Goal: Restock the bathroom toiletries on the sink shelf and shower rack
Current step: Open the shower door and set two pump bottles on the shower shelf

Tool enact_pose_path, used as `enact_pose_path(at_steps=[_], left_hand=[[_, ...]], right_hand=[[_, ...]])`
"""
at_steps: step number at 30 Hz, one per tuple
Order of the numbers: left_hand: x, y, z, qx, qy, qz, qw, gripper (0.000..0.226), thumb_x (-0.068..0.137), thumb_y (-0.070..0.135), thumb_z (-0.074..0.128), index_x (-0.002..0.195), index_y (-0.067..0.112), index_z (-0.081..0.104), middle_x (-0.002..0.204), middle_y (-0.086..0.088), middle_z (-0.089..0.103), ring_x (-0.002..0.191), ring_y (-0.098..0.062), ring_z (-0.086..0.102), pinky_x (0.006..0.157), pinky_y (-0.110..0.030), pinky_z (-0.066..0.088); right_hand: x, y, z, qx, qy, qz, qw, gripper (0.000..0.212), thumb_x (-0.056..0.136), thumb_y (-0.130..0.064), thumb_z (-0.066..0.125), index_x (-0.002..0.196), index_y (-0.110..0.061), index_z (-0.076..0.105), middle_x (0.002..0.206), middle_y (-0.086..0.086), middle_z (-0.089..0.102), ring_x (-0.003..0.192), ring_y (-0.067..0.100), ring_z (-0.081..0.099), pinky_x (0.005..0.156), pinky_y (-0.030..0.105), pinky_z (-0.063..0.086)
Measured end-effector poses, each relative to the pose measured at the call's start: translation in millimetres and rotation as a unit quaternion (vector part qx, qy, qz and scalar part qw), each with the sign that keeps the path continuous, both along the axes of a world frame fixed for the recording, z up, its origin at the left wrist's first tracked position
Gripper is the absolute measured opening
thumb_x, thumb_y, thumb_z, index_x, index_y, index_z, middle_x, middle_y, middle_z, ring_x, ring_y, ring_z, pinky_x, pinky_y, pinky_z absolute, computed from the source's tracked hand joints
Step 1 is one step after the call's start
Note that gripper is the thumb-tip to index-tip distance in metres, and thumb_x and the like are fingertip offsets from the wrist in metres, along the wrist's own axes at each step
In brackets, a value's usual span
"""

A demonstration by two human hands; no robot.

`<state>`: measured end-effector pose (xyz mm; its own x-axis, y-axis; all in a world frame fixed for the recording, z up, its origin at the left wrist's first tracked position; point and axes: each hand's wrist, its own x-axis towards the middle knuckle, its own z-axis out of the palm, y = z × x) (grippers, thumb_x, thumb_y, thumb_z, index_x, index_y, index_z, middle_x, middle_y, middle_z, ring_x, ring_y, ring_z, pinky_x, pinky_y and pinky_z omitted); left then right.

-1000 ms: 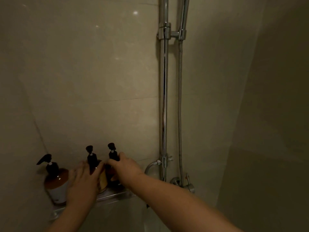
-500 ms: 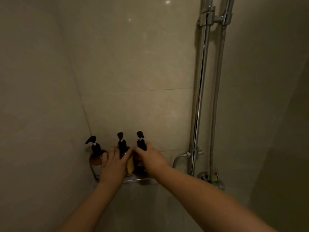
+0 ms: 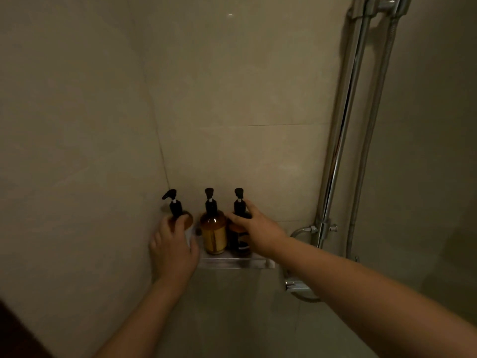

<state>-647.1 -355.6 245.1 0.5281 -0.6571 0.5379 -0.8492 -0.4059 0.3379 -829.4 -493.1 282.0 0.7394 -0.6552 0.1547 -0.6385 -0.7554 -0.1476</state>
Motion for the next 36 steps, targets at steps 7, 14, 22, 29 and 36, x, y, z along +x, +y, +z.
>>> enact_pose_path(at_steps=[7, 14, 22, 29, 36], left_hand=[[17.5, -18.1, 3.7, 0.104, 0.017, -0.003, 0.994, 0.070, 0.092, 0.028, 0.063, 0.154, 0.029, 0.030, 0.160, -0.023, 0.015, 0.137, -0.042, 0.030, 0.105, -0.047, 0.039], [31.5, -30.9, -5.4, 0.120, -0.039, 0.001, 0.992, 0.057, 0.087, 0.021, 0.067, 0.140, 0.031, 0.048, 0.133, -0.022, 0.038, 0.117, -0.040, 0.035, 0.077, -0.046, 0.051], [18.5, -27.8, -15.9, 0.114, -0.045, -0.001, 0.992, 0.085, 0.083, 0.014, 0.071, 0.151, 0.042, 0.027, 0.147, -0.026, 0.027, 0.122, -0.043, 0.039, 0.092, -0.049, 0.048], [-30.9, -35.5, -19.6, 0.065, -0.131, -0.040, 0.988, 0.069, 0.091, 0.039, 0.060, 0.153, 0.042, 0.028, 0.141, -0.027, 0.040, 0.124, -0.043, 0.043, 0.096, -0.050, 0.044], [-3.8, -53.8, -9.0, 0.096, -0.196, -0.081, 0.972, 0.067, 0.085, 0.037, 0.075, 0.145, 0.036, 0.044, 0.120, -0.023, 0.060, 0.114, -0.041, 0.055, 0.090, -0.048, 0.047]], right_hand=[[13.0, 1.4, -10.9, -0.023, 0.031, 0.000, 0.999, 0.066, 0.093, -0.032, 0.067, 0.147, -0.041, 0.030, 0.146, 0.008, 0.039, 0.111, 0.029, 0.059, 0.090, 0.044, 0.056], [16.3, 8.8, -3.2, -0.025, 0.027, -0.047, 0.998, 0.083, 0.090, -0.013, 0.067, 0.154, -0.039, 0.020, 0.141, 0.015, 0.031, 0.120, 0.036, 0.046, 0.092, 0.045, 0.052], [13.6, 5.5, -12.7, -0.022, -0.001, -0.032, 0.999, 0.083, 0.091, -0.026, 0.066, 0.153, -0.045, 0.014, 0.152, 0.014, 0.025, 0.128, 0.036, 0.041, 0.097, 0.045, 0.049], [16.6, -4.2, -17.4, -0.013, -0.023, -0.012, 1.000, 0.071, 0.097, -0.031, 0.058, 0.154, -0.042, 0.018, 0.157, 0.015, 0.023, 0.129, 0.037, 0.043, 0.100, 0.046, 0.048], [19.1, -6.2, -22.9, -0.020, -0.045, 0.004, 0.999, 0.081, 0.090, -0.015, 0.068, 0.152, -0.042, 0.024, 0.156, 0.015, 0.025, 0.125, 0.037, 0.047, 0.098, 0.044, 0.050]])
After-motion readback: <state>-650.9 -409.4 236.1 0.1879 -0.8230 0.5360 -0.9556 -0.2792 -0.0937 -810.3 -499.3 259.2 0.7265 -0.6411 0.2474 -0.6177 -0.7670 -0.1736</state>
